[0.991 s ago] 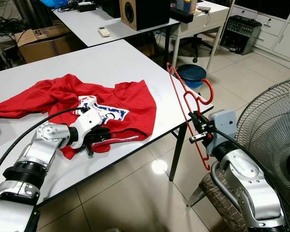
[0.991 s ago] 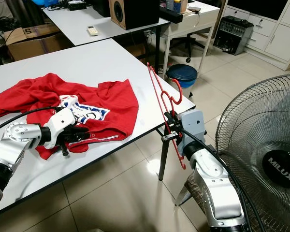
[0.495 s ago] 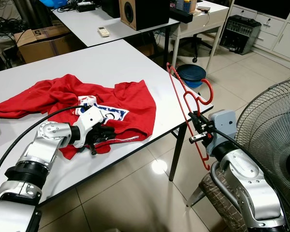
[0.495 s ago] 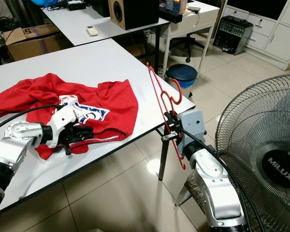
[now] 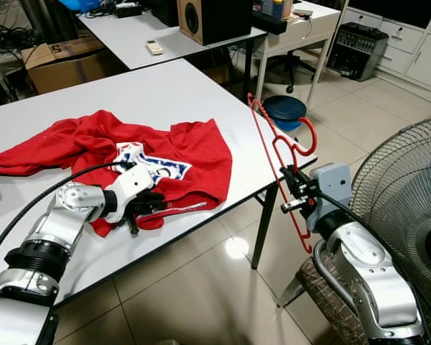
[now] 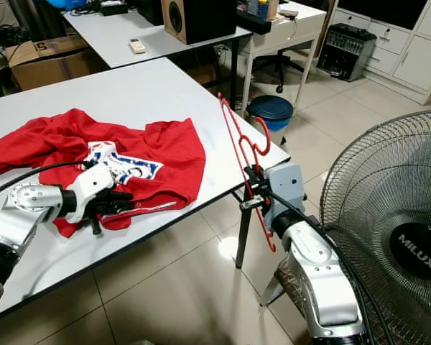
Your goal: Hang hanger
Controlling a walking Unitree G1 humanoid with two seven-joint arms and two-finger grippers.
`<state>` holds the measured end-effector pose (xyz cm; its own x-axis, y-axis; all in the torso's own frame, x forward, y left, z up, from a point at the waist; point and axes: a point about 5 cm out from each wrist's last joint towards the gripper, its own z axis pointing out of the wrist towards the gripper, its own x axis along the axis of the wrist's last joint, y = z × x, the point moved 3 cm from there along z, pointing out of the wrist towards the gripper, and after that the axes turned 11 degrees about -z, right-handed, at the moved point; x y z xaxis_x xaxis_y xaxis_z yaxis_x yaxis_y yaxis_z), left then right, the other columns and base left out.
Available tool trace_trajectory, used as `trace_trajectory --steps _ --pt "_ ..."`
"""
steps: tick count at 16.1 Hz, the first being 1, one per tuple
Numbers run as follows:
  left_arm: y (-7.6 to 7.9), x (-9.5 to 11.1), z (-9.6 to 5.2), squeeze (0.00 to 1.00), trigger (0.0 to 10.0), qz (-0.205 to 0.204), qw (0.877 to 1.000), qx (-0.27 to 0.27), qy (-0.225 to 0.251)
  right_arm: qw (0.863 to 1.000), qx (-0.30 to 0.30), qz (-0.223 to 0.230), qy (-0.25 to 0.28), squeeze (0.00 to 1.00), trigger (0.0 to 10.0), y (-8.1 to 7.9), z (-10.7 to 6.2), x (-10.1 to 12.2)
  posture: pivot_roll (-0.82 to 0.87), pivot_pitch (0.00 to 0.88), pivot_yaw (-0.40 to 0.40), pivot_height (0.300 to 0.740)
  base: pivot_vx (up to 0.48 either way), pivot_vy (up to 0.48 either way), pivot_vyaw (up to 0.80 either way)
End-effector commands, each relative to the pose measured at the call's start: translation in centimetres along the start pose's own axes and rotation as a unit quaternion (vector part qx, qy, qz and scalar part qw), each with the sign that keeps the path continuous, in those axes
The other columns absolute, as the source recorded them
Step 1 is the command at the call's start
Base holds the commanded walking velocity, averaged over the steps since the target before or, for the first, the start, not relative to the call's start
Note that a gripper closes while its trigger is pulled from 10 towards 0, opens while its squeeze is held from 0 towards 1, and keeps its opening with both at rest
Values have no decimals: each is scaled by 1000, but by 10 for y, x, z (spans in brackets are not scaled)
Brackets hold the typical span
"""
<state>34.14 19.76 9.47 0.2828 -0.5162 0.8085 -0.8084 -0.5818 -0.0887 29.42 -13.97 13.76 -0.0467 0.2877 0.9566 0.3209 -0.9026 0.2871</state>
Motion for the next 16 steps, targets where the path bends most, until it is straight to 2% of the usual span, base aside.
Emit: trace_trajectory --steps 1,2,3,5,7,10,14,16 --pt "-3 2 -2 0 6706 -9 1000 3 10 1000 1 -9 7 0 10000 0 2 3 -155 0 44 740 0 0 0" --pt "-2 3 -2 0 6706 -12 1000 1 15 1000 1 -9 7 0 10000 0 2 3 -155 0 44 740 0 0 0" --pt "-2 3 -3 0 4549 -12 1000 -1 15 1000 1 -8 7 0 10000 0 2 3 -155 0 44 740 0 0 0" --pt "-3 1 -3 0 2627 -9 1000 4 7 1000 2 -9 7 0 10000 -1 2 3 -154 0 43 740 0 0 0" --pt "-6 1 -3 0 2824 -9 1000 17 12 1000 3 -9 7 0 10000 -1 2 3 -154 0 43 740 0 0 0" --pt "-7 3 -4 0 0 -12 1000 21 18 1000 4 -9 7 0 10000 -1 2 3 -154 0 43 740 0 0 0" --pt "-18 18 -7 0 0 -15 997 58 51 998 53 -4 22 0 10000 -6 -6 9 -154 0 43 740 0 0 0" --pt "-32 43 -13 0 0 -7 990 106 97 988 144 16 55 0 10000 -13 -26 26 -157 0 45 740 0 0 0"
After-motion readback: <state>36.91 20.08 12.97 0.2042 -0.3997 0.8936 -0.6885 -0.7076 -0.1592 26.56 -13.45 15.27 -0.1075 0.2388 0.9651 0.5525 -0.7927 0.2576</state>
